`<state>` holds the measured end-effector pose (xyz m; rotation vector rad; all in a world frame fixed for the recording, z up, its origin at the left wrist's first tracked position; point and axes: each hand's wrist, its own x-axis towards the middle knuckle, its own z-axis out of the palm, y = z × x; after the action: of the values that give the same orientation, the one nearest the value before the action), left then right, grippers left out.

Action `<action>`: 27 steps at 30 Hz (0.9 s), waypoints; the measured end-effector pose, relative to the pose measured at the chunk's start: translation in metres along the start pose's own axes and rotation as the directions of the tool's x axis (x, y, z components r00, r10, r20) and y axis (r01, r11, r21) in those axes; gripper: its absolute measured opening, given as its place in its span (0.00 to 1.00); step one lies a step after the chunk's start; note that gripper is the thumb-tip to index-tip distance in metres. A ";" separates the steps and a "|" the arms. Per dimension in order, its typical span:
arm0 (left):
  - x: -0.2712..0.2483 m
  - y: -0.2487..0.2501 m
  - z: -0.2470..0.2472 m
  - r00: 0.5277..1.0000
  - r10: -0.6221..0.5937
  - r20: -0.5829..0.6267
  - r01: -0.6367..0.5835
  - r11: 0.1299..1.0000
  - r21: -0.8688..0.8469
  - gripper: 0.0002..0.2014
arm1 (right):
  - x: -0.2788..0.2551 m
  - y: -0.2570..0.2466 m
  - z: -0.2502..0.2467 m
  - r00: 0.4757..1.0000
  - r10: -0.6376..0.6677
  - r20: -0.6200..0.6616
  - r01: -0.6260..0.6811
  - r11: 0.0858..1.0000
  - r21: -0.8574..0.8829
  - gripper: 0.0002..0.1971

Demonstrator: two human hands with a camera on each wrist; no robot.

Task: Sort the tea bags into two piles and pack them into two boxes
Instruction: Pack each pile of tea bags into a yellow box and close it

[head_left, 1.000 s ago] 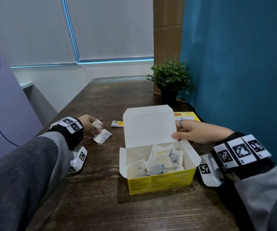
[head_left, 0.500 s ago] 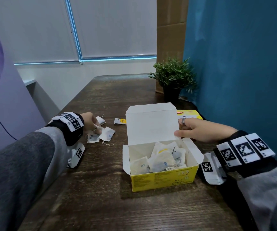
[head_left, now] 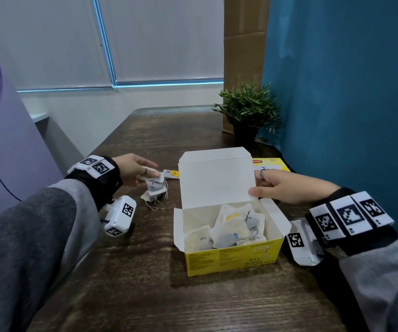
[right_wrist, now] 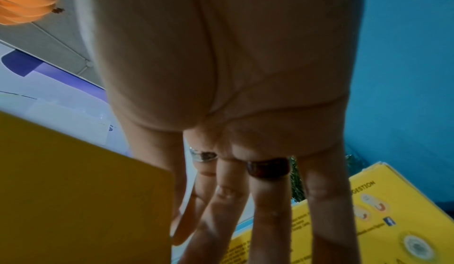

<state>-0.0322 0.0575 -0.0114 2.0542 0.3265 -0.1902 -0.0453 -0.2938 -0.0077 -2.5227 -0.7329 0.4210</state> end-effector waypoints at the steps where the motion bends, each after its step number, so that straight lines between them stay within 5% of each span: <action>1: -0.001 -0.004 0.003 1.000 -0.025 0.013 0.024 0.994 0.108 0.18 | 0.000 0.000 0.000 1.000 0.001 0.001 -0.001 1.000 -0.003 0.09; 5: 0.001 -0.014 0.011 0.998 -0.068 0.000 0.059 0.865 0.499 0.14 | 0.001 0.000 0.001 1.000 -0.003 0.000 0.003 1.000 0.007 0.10; 10: -0.001 -0.010 0.013 0.995 -0.102 0.002 0.085 0.844 0.530 0.07 | 0.000 -0.001 0.000 1.000 -0.016 -0.004 0.016 1.000 0.000 0.07; 16: -0.024 0.005 0.000 0.997 0.076 0.031 -0.080 0.840 0.536 0.13 | -0.004 -0.005 0.000 1.000 -0.018 0.002 0.018 1.000 0.010 0.05; 19: -0.059 0.035 -0.010 0.971 0.240 0.006 -0.227 0.913 0.340 0.21 | -0.004 -0.005 0.000 1.000 -0.004 0.000 0.004 1.000 0.010 0.09; 21: -0.087 0.057 -0.005 0.941 0.323 0.098 -0.332 0.938 0.097 0.32 | -0.004 -0.005 0.000 1.000 0.002 -0.006 -0.002 1.000 0.014 0.11; 23: -0.108 0.072 0.010 0.890 0.360 0.280 -0.354 0.932 -0.074 0.31 | -0.004 -0.006 0.000 1.000 0.006 -0.007 -0.006 1.000 0.016 0.11; 25: -0.121 0.079 0.034 0.833 0.307 0.461 -0.342 0.940 -0.007 0.22 | -0.005 -0.007 0.000 1.000 0.008 -0.013 -0.008 1.000 0.013 0.11; 27: -0.127 0.080 0.058 0.828 0.209 0.521 -0.369 0.902 0.225 0.17 | -0.006 -0.007 0.000 1.000 0.004 -0.011 -0.004 1.000 0.009 0.09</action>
<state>-0.1276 -0.0490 0.0617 2.2506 -0.3604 -0.5912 -0.0529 -0.2920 -0.0027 -2.5168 -0.7199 0.4107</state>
